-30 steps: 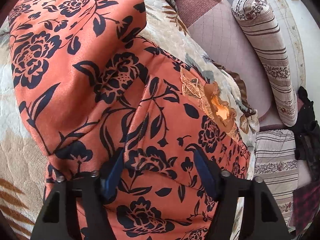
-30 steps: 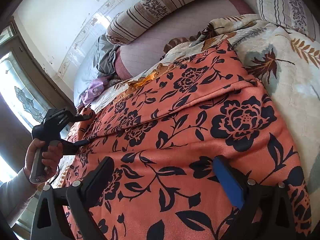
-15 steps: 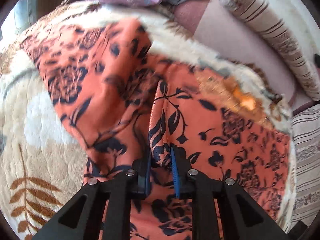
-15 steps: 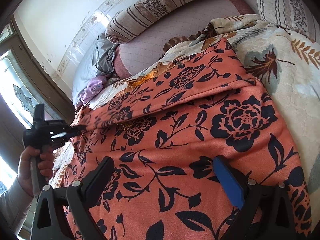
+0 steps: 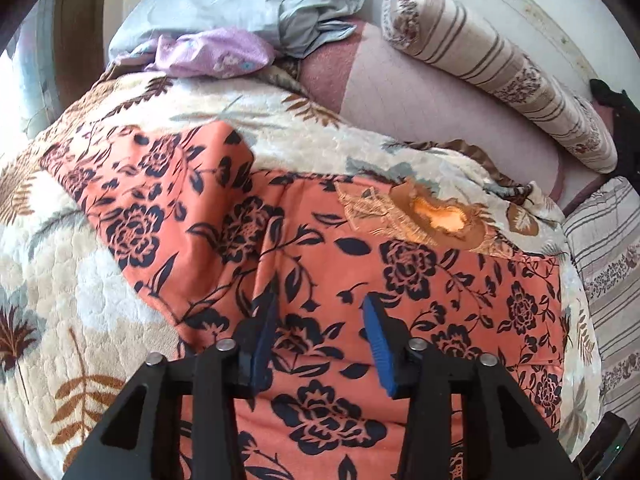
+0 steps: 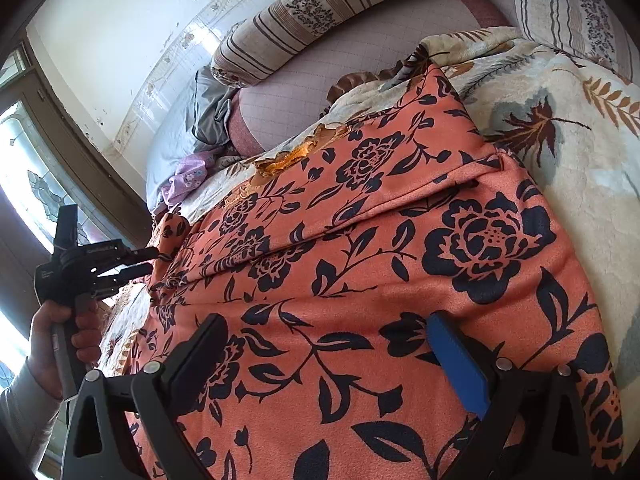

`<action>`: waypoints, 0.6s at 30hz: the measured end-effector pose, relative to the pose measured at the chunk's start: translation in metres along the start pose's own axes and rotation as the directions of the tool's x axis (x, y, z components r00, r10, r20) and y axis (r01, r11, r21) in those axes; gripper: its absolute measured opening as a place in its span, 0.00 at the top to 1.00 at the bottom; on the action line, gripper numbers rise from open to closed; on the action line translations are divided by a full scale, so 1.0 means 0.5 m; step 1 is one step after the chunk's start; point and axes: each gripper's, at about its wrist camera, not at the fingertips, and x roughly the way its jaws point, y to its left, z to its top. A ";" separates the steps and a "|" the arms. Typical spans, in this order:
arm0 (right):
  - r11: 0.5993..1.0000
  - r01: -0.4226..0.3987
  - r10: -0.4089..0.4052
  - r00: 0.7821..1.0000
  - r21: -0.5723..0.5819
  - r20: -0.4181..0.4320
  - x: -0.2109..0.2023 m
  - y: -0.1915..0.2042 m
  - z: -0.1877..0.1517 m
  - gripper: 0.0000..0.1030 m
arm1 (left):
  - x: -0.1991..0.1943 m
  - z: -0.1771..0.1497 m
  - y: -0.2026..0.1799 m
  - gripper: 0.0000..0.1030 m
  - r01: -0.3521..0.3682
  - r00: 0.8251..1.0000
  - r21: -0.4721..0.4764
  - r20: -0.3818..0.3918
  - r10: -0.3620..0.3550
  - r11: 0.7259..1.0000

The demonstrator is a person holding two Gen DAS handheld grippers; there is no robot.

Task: Fold small clothes

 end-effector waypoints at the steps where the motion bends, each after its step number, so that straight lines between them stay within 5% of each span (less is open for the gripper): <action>1: 1.000 0.004 -0.004 1.000 0.004 -0.027 -0.002 0.003 0.008 0.02 | 0.005 0.003 -0.013 0.45 0.010 1.000 0.025 0.002 -0.010 1.000; 7: 0.978 -0.180 0.181 0.983 0.108 -0.005 -0.045 -0.002 0.138 0.02 | 0.135 -0.026 -0.026 0.46 -0.025 0.985 0.053 -0.172 0.034 0.998; 10: 0.954 -0.244 0.249 0.968 0.173 -0.009 0.000 -0.029 0.244 0.02 | 0.137 -0.046 -0.041 0.45 -0.060 0.989 0.136 -0.125 0.078 0.989; 15: 0.917 -0.229 0.281 0.952 0.326 -0.123 0.160 -0.119 0.368 0.02 | 0.138 -0.049 -0.044 0.45 -0.064 0.989 0.136 -0.121 0.081 0.989; 18: 0.911 -0.123 0.183 0.976 0.393 -0.120 0.214 -0.202 0.418 0.02 | 0.139 -0.048 -0.042 0.45 -0.055 0.990 0.130 -0.124 0.072 0.990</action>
